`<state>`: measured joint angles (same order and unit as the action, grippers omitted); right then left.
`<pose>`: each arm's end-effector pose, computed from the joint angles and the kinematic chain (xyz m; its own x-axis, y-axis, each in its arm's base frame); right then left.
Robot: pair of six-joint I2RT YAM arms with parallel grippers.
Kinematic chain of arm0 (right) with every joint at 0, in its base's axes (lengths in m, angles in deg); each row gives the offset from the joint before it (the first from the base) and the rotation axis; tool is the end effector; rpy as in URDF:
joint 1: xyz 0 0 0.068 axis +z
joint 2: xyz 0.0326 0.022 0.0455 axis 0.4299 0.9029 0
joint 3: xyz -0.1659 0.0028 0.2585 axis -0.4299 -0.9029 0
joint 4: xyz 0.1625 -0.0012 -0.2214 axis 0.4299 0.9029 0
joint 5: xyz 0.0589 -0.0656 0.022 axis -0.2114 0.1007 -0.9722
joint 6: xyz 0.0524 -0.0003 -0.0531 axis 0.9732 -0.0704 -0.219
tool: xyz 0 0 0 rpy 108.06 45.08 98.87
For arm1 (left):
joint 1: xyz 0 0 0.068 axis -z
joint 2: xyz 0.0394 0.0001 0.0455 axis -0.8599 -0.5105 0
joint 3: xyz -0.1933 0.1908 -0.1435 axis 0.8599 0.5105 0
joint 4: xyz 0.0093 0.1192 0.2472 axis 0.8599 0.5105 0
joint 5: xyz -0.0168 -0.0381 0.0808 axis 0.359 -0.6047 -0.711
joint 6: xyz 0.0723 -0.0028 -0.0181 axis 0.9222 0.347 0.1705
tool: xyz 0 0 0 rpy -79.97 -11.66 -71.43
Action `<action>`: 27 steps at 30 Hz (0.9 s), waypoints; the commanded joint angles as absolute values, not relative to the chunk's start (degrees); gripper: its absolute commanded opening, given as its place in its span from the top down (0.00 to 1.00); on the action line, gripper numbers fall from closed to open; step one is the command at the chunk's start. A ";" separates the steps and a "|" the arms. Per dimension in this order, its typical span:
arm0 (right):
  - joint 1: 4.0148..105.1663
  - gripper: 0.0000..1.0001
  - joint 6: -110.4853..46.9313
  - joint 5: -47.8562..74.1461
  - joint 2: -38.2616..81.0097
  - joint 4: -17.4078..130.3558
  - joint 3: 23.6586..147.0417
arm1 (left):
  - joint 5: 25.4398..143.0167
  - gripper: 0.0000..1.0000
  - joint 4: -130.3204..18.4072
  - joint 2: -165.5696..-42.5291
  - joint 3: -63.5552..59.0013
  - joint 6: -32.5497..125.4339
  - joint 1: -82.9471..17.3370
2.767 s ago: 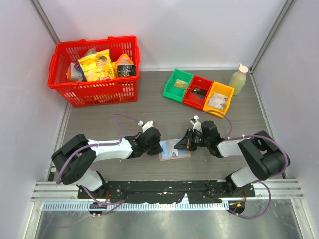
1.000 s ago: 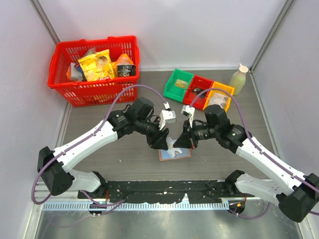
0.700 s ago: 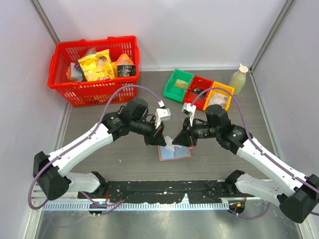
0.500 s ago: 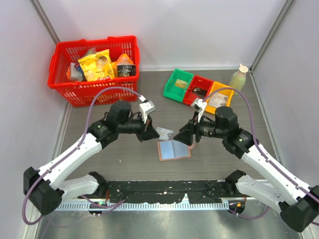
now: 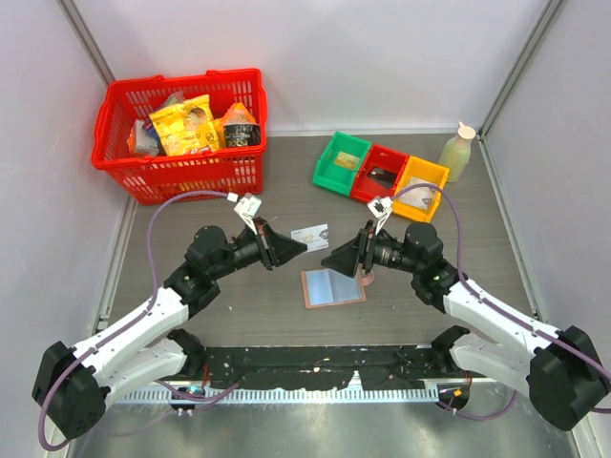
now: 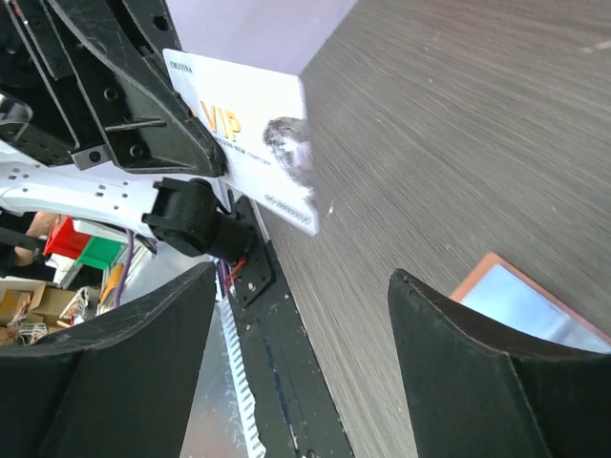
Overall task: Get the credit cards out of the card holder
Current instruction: Remove the credit card from the card holder.
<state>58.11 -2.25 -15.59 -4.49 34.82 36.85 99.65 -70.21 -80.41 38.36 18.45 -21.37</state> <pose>0.1732 0.1550 0.2751 -0.6340 0.1604 -0.7565 -0.6882 0.3293 0.6465 0.1656 -0.1609 0.3064 -0.6011 -0.2711 -0.7518 0.6437 0.3933 -0.6565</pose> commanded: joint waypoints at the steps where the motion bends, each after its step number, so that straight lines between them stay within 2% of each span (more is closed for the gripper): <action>1: 59.30 0.26 3.68 -16.57 -2.93 18.53 37.23 | 98.73 1.00 -84.70 -81.02 38.60 10.92 -20.72; 9: 59.13 0.41 7.46 -15.60 -0.73 11.15 37.58 | 98.38 1.00 -87.69 -81.99 40.27 9.07 -20.37; 14: 59.13 0.44 8.17 -15.86 -1.43 10.26 38.63 | 97.85 1.00 -87.95 -81.82 41.68 8.45 -20.37; 16: 59.13 0.51 8.08 -15.69 -1.61 10.79 39.07 | 98.03 1.00 -88.65 -81.99 42.03 7.93 -20.37; 18: 59.13 0.62 7.90 -15.69 -1.44 11.66 39.42 | 98.29 1.00 -89.27 -82.17 42.38 7.49 -20.46; 19: 59.13 0.73 7.82 -15.69 -1.26 11.76 39.51 | 98.20 1.00 -89.36 -82.08 42.47 7.22 -20.46; 20: 59.04 0.79 7.73 -15.69 -1.17 12.28 39.51 | 98.03 1.00 -89.27 -81.91 42.56 7.13 -20.37; 21: 58.95 0.90 7.47 -15.34 -1.26 12.98 39.51 | 97.85 0.97 -89.01 -81.82 42.56 7.13 -20.37; 23: 58.42 1.00 6.50 -14.38 -1.96 15.53 39.60 | 97.06 0.89 -87.61 -81.29 42.56 7.39 -20.46; 26: 56.67 0.99 3.17 -12.62 -3.97 23.84 41.00 | 94.87 0.71 -82.09 -80.24 41.95 10.11 -20.37; 27: 56.23 0.99 1.76 -11.13 -4.33 26.15 41.53 | 93.73 0.62 -78.85 -79.71 41.77 11.25 -20.37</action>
